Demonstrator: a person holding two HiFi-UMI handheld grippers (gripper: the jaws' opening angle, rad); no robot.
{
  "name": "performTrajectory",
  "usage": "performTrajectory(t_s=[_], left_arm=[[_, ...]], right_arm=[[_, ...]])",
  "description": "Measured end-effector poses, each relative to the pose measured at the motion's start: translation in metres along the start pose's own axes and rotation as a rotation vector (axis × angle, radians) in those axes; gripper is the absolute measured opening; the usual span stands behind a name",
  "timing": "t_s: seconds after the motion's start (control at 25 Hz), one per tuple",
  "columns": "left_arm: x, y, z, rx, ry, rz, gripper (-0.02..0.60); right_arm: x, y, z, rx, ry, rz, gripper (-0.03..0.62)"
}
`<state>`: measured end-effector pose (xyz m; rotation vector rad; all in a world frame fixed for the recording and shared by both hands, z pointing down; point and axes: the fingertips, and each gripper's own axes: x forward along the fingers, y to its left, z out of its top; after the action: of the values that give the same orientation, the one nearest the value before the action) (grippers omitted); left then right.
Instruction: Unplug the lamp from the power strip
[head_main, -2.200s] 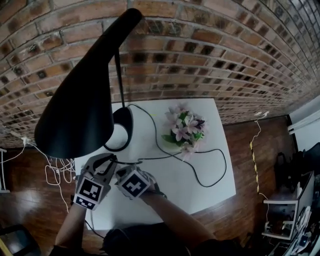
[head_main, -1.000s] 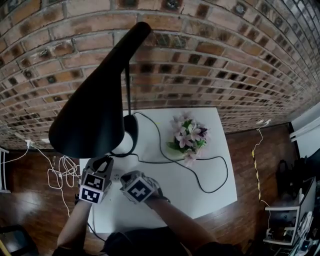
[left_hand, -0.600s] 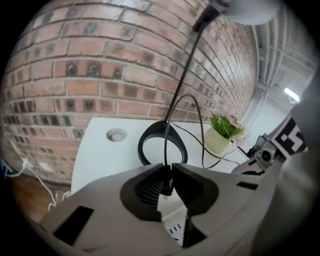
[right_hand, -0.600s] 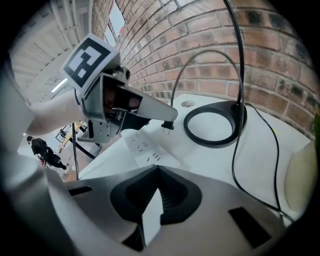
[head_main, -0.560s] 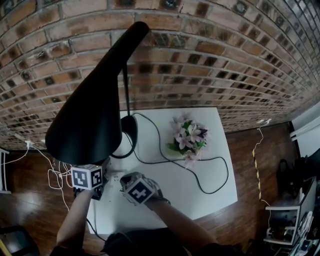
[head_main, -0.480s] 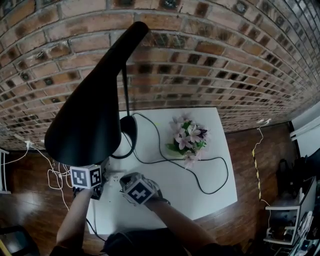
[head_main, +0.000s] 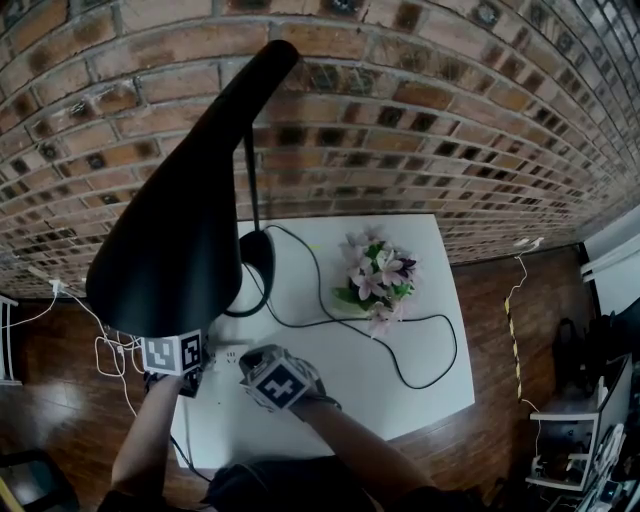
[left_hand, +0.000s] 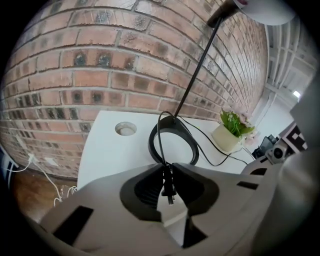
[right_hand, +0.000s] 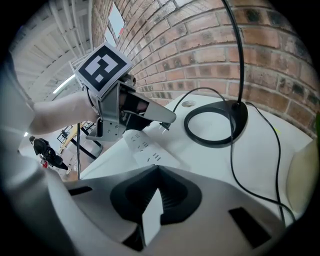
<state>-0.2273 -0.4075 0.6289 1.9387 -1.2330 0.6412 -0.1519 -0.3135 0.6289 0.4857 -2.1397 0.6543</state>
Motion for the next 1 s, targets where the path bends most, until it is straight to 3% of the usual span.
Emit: performTrajectory(t_s=[0.2, 0.32, 0.8, 1.0], left_arm=[[0.0, -0.005, 0.003, 0.035, -0.006, -0.035, 0.095], [-0.004, -0.005, 0.009, 0.011, -0.036, -0.052, 0.107], [-0.019, -0.008, 0.017, 0.07, -0.055, -0.04, 0.107], [-0.03, -0.016, 0.015, 0.085, -0.066, -0.077, -0.008]], right_arm=[[0.001, 0.001, -0.001, 0.002, 0.003, 0.006, -0.002], [0.001, 0.001, 0.0, -0.001, 0.003, 0.003, -0.002], [0.001, -0.001, -0.002, -0.034, 0.014, -0.012, -0.002], [0.002, 0.001, 0.0, -0.114, 0.027, -0.039, -0.002]])
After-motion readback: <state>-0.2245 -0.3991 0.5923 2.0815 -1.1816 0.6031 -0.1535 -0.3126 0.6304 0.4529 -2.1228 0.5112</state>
